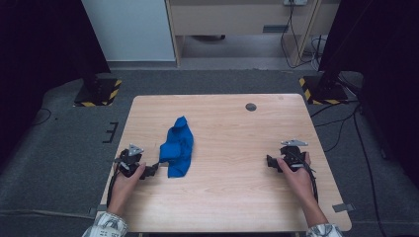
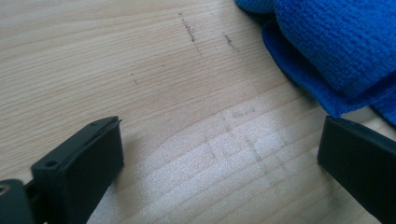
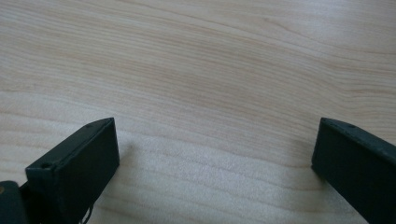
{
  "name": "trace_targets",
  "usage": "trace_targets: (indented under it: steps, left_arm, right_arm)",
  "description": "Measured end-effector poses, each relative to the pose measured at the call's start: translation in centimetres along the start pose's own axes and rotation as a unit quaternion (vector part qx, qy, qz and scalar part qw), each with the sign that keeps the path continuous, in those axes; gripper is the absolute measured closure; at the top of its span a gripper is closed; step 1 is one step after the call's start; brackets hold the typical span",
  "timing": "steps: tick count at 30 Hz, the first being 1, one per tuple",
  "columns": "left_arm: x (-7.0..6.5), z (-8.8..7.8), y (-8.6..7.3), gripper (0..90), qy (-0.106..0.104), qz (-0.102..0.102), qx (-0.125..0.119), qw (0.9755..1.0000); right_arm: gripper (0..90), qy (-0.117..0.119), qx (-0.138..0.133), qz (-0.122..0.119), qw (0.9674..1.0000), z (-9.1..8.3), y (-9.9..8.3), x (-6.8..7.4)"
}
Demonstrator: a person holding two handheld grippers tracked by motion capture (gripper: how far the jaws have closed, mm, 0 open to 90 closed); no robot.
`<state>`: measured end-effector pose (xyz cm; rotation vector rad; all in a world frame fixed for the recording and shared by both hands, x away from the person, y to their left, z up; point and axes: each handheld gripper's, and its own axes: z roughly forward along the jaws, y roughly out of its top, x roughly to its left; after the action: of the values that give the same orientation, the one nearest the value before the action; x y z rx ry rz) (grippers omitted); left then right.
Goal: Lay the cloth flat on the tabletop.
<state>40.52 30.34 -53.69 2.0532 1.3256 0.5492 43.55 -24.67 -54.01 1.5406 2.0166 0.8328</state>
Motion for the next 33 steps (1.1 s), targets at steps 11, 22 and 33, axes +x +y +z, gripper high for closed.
trace_targets:
  steps: [11,22,33]
  left_arm:
    - [-0.9,-1.6,1.0,17.1,-0.018,0.000,-0.048,0.9987]
    - [-4.4,-3.0,2.8,24.3,-0.040,0.031,-0.086,0.9950]
    - [-7.1,-2.2,3.9,24.6,-0.046,0.072,-0.094,0.9919]
  right_arm:
    - [0.5,0.005,0.001,-0.003,1.0000,-0.3,-0.3,0.1]
    - [0.5,0.007,0.001,-0.006,1.0000,-0.4,-0.4,0.3]
    - [0.5,0.008,0.001,-0.007,0.9999,-0.4,-0.4,0.3]
